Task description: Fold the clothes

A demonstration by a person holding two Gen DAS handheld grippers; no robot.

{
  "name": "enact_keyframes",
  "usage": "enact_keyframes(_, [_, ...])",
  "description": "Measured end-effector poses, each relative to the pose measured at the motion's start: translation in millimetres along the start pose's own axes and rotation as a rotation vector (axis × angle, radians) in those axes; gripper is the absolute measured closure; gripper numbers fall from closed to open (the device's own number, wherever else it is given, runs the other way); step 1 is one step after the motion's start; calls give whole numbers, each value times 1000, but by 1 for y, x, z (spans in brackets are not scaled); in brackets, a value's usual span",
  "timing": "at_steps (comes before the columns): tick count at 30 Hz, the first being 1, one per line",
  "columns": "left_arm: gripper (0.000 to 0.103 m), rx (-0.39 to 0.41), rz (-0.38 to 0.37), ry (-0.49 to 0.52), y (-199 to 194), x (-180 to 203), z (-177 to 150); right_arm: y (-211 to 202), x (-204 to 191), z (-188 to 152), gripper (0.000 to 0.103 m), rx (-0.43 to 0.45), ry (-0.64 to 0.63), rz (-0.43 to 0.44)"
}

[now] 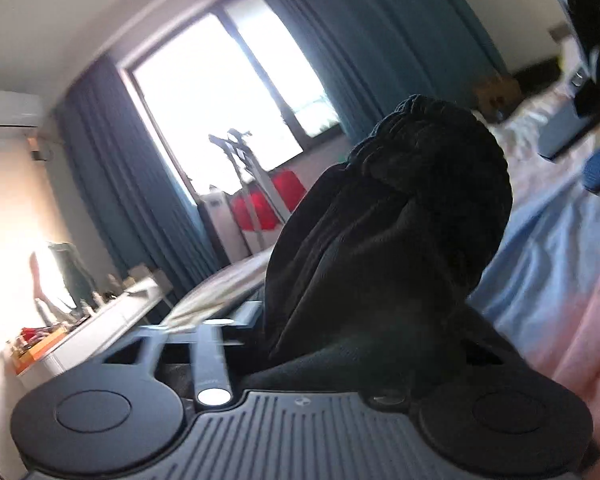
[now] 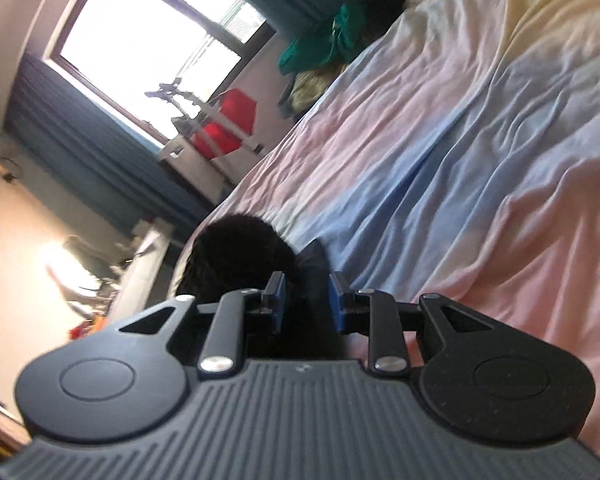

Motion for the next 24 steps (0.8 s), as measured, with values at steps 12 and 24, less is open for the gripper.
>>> enact_keyframes(12, [9,-127,-104,148,-63,-117,-87,17,-5,-14,19,-90,182,184])
enact_keyframes(24, [11,-332,11,-497,-38,-263,-173,67,-42,-49,19,-171,111,133])
Point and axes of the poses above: each gripper's, at about its wrist camera, not at the fingertips, and y roughly the way its jaws point, x to its right, z to its top, the point moved 6 cm from there along y, roughly the way its jaws point, and after that the axes turned 5 degrees about -y, right-handed, at the moved point
